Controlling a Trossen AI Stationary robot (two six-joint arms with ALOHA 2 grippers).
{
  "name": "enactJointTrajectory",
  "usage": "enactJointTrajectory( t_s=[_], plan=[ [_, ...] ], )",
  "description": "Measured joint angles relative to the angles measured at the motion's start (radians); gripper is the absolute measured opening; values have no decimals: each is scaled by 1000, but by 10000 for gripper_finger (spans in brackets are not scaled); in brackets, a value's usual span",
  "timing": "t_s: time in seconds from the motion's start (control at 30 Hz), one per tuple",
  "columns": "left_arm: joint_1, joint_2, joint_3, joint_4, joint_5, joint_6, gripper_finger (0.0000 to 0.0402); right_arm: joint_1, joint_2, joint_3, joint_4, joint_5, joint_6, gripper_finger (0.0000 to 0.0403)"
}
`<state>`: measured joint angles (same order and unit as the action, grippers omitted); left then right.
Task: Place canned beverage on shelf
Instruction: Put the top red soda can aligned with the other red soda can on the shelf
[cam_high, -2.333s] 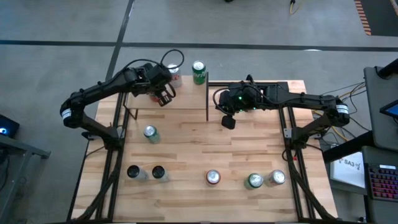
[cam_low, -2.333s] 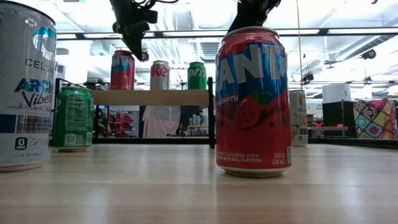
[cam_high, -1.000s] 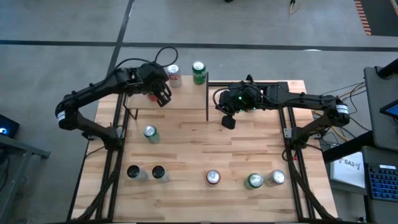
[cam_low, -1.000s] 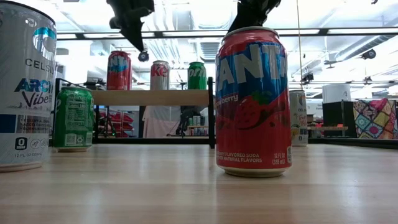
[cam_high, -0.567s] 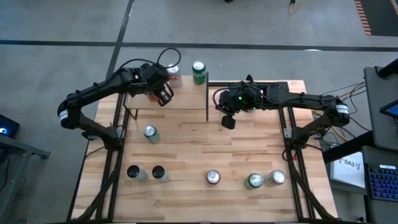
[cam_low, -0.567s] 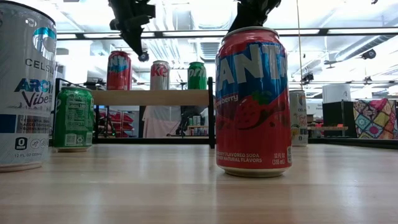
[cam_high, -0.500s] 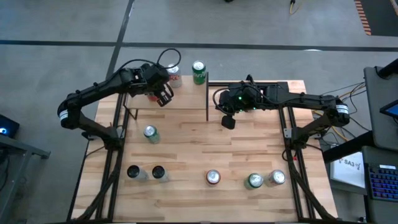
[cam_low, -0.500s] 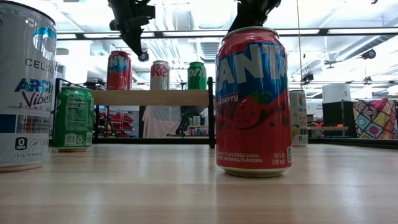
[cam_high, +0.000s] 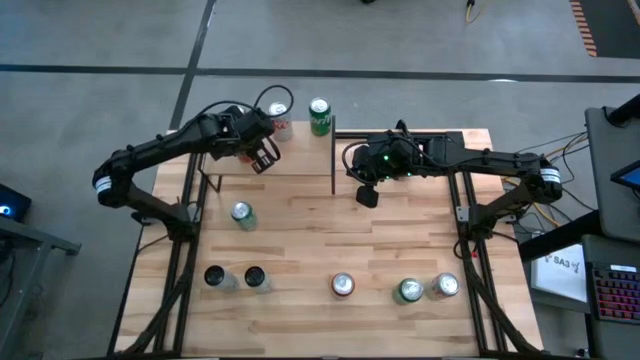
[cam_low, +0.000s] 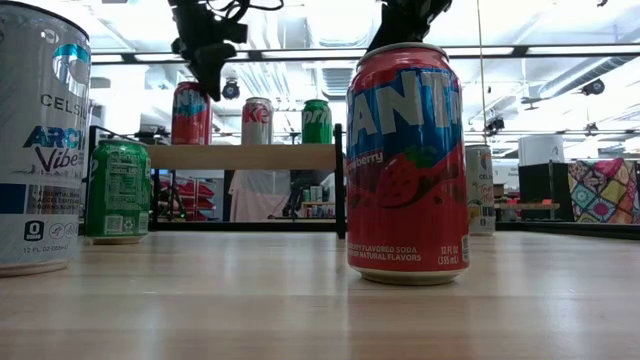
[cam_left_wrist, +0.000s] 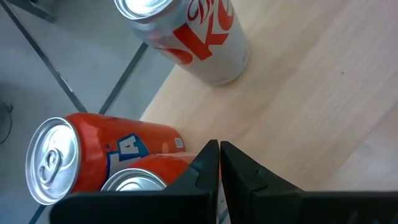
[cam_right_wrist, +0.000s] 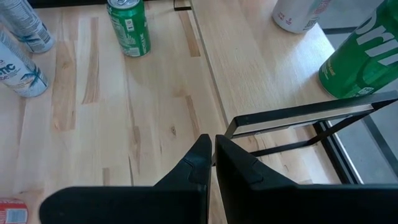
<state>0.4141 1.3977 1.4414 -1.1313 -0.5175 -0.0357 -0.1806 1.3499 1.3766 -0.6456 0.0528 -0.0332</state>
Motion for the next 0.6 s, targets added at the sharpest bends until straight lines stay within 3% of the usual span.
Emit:
enactJointTrajectory(
  t_s=[0.6],
  plan=[
    [0, -24, 0, -26, -22, -8, 0, 0, 0, 0, 0, 0, 1, 12]
  ],
)
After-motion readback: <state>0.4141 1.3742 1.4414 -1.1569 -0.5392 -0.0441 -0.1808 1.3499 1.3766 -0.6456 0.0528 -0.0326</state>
